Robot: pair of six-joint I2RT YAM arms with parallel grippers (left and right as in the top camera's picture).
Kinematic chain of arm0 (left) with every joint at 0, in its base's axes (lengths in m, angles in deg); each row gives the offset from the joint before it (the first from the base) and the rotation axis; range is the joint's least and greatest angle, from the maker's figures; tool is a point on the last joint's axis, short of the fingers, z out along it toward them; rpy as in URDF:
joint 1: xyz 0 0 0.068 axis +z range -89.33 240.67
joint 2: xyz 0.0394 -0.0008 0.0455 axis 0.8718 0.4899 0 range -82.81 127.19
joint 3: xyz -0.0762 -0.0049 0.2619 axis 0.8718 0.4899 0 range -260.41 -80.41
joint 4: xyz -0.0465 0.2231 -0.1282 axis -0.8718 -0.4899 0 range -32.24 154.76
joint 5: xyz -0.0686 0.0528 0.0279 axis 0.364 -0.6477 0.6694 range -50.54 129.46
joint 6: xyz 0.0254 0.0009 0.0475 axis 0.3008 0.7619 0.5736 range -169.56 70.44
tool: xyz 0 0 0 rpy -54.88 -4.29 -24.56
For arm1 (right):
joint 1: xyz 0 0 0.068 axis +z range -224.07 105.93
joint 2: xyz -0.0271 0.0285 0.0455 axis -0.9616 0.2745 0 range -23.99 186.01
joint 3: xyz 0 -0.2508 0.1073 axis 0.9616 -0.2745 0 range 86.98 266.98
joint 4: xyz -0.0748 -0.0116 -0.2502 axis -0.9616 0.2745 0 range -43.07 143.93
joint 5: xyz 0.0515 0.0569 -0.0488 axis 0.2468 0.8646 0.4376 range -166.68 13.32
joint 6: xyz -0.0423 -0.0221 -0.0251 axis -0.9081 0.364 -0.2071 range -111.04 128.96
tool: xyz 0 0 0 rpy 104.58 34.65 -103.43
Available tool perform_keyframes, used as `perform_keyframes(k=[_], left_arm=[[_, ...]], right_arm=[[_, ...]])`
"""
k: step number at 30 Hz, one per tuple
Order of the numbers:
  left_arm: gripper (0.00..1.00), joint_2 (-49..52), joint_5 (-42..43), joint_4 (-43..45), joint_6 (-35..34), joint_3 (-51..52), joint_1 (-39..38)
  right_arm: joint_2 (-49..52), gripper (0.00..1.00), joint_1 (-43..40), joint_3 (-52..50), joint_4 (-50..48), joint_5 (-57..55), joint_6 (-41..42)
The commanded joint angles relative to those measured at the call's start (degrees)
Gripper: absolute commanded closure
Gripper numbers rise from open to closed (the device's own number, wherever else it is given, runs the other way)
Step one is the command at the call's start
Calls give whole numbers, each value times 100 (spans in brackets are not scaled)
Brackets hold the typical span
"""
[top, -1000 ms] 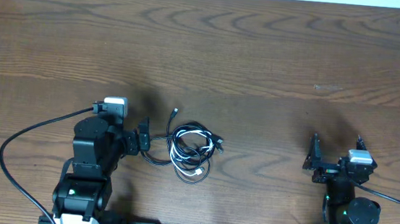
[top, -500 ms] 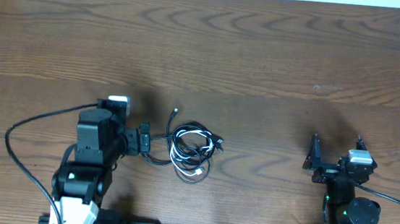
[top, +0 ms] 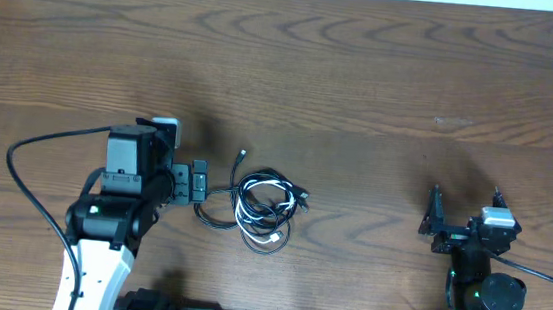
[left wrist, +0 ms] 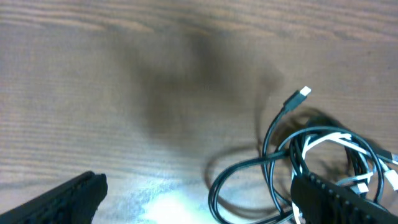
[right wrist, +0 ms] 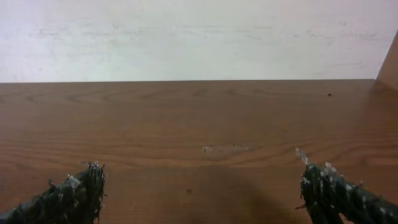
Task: Untangle cables
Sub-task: 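Move the left gripper forward and lower it over the tangled cables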
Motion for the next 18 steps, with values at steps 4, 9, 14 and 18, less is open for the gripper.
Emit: perform_keyframes(k=[4, 9, 14, 18], left_arm=[[0, 470, 85, -625, 66, -496, -284], [0, 807, 94, -863, -286, -503, -992], [0, 1231, 50, -752, -376, -503, -1547], [0, 1414, 52, -581, -378, -501, -1558]], right_arm=[[-22, 1, -24, -7, 20, -22, -90], [-22, 1, -24, -7, 20, -22, -90], [-22, 1, -24, -7, 20, -22, -90], [-22, 1, -24, -7, 20, -22, -90]])
